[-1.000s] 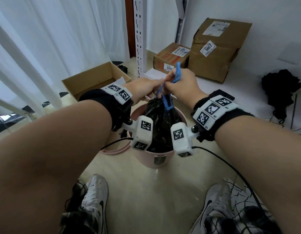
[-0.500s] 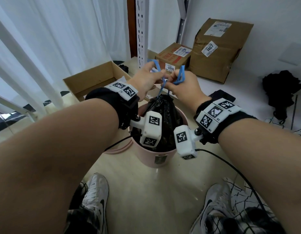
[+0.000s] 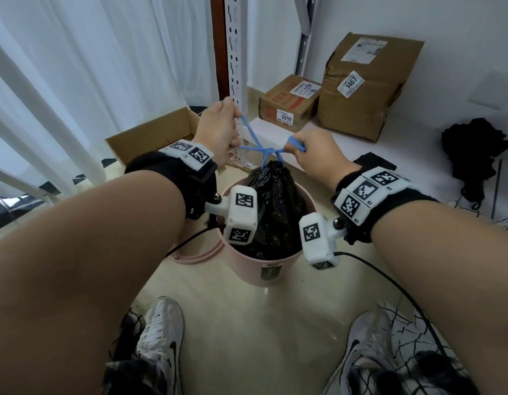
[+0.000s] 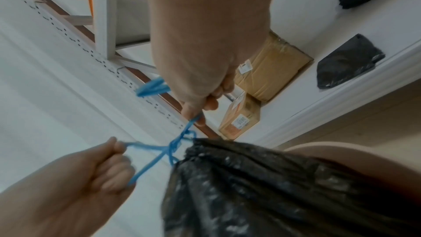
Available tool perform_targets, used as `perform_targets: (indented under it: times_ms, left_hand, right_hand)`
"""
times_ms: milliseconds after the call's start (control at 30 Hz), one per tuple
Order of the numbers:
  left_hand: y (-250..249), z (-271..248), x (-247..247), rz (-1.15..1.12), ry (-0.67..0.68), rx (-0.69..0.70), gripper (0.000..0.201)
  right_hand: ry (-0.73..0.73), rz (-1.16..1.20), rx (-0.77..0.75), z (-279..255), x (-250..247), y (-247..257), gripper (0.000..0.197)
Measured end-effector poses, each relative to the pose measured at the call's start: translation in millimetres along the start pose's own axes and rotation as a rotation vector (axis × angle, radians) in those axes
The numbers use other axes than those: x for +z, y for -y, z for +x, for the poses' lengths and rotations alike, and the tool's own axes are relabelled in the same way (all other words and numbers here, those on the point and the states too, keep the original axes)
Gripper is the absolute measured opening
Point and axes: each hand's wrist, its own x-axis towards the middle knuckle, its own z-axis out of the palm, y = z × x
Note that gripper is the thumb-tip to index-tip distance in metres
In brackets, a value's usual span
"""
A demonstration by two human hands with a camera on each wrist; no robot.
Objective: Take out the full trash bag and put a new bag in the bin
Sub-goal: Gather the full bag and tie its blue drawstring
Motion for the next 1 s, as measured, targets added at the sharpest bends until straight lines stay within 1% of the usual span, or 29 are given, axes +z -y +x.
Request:
perform_targets:
  times_ms: [67, 100, 133, 200, 233, 267, 300, 333, 367, 400, 433, 467, 500, 533, 567, 600, 667, 733, 767, 833, 867, 900, 933, 1000]
  left_hand:
    - [6, 7, -17, 0.324, -0.069, 0.101, 0.032]
    - [10, 11, -27, 0.476, -0.100, 0.141, 0.031]
    - [13, 13, -36, 0.618, -0.108, 0.162, 0.032]
    - [20, 12, -43, 0.920, -0.056, 0.204, 0.034]
    - [23, 9, -43, 1.042, 0.001, 0.227, 0.032]
    - [26, 7, -41, 1.111, 0.079, 0.233, 0.030]
    - [28, 3, -37, 1.147, 0.174, 0.232, 0.031]
    - [31, -1, -33, 1.176, 0.288, 0.221, 0.044]
    - [34, -3, -29, 1.207, 0.417, 0.209, 0.062]
    - [37, -7, -25, 1.240, 0.536, 0.188, 0.079]
    - [41, -10, -20, 1.263, 0.642, 0.172, 0.090]
    - [44, -14, -15, 1.277, 0.733, 0.163, 0.095]
    - [49, -16, -11, 1.311, 0.794, 0.154, 0.094]
    - [55, -18, -9, 1.394, 0.826, 0.143, 0.087]
    - [61, -20, -7, 1.498, 0.841, 0.129, 0.077]
    - [68, -21, -7, 1.587, 0.848, 0.110, 0.068]
    - [77, -22, -8, 1.676, 0.831, 0.105, 0.055]
    - [83, -23, -8, 1.691, 0.795, 0.145, 0.052]
    - [87, -21, -8, 1.683, 0.788, 0.145, 0.056]
    - [94, -18, -10, 1.685, 0.807, 0.089, 0.069]
    - [96, -18, -11, 1.699, 0.817, 0.051, 0.073]
    - [97, -18, -11, 1.714, 0.823, 0.041, 0.071]
    - [97, -16, -11, 1.730, 0.827, 0.060, 0.062]
    - [94, -14, -10, 1.725, 0.811, 0.116, 0.041]
  right_hand:
    - [0.090, -0.162, 0.059, -4, -2, -17, 0.021]
    - [0.128, -0.241, 0.103, -7, -3, -25, 0.021]
    - [0.162, -0.298, 0.149, -10, -3, -33, 0.021]
    - [0.211, -0.343, 0.233, -11, 4, -40, 0.020]
    - [0.226, -0.306, 0.279, -9, 9, -39, 0.024]
    - [0.216, -0.220, 0.296, -7, 14, -37, 0.030]
    - [0.198, -0.119, 0.291, -6, 19, -32, 0.035]
    - [0.168, 0.013, 0.264, -6, 24, -27, 0.035]
    - [0.133, 0.172, 0.224, -8, 27, -21, 0.029]
    - [0.134, 0.313, 0.179, -10, 32, -15, 0.022]
    - [0.173, 0.392, 0.125, -12, 37, -10, 0.034]
    - [0.249, 0.392, 0.055, -15, 42, -7, 0.055]
    - [0.339, 0.329, -0.012, -17, 49, -7, 0.068]
    - [0.409, 0.236, -0.078, -18, 57, -9, 0.073]
    - [0.467, 0.127, -0.114, -19, 64, -12, 0.070]
    - [0.509, 0.028, -0.117, -21, 68, -15, 0.062]
    - [0.559, -0.109, -0.094, -25, 77, -23, 0.048]
    - [0.553, -0.201, -0.093, -31, 82, -27, 0.040]
    - [0.537, -0.278, -0.096, -33, 84, -29, 0.038]
    - [0.496, -0.463, -0.097, -37, 86, -35, 0.039]
    - [0.488, -0.516, -0.089, -38, 86, -38, 0.040]
    - [0.481, -0.525, -0.076, -38, 86, -40, 0.038]
    - [0.471, -0.506, -0.059, -38, 85, -42, 0.032]
    - [0.440, -0.382, -0.010, -36, 82, -46, 0.017]
